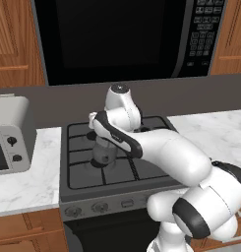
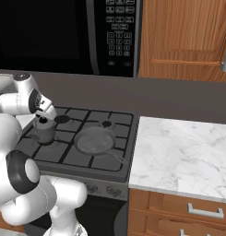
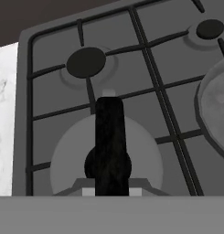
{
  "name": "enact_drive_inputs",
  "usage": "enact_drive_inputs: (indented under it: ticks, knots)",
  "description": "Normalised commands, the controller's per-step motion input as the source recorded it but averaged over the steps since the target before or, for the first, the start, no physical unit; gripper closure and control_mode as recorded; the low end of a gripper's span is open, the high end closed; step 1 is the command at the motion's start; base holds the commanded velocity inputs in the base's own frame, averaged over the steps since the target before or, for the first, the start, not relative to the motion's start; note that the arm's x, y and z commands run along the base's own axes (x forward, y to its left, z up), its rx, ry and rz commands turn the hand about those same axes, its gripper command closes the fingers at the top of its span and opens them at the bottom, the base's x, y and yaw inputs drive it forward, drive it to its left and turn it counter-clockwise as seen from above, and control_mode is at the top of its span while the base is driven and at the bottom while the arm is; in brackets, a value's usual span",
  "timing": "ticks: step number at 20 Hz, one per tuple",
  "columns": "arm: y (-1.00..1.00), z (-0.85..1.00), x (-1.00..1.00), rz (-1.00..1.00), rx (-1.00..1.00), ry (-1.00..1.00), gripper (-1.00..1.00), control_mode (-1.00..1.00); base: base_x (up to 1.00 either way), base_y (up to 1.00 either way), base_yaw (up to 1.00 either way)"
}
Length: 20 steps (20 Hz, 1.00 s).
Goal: Pick the kettle from the counter and place it on a stove burner. Then turn the burner on.
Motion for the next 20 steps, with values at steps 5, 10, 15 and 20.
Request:
enact_drive_inputs:
  ticks: [5,10,15,20]
  knots:
    - [0.21,-0.08,0.06,0.00,0.00,0.00,1.00,-1.00,0.00,0.00,0.00]
    - [0.07,-0.13,0.09,0.00,0.00,0.00,1.00,-1.00,0.00,0.00,0.00]
    - [0.03,-0.19,0.16,0.00,0.00,0.00,1.00,-1.00,0.00,0.00,0.00]
    - [0.10,-0.16,0.20,0.00,0.00,0.00,1.00,-1.00,0.00,0.00,0.00]
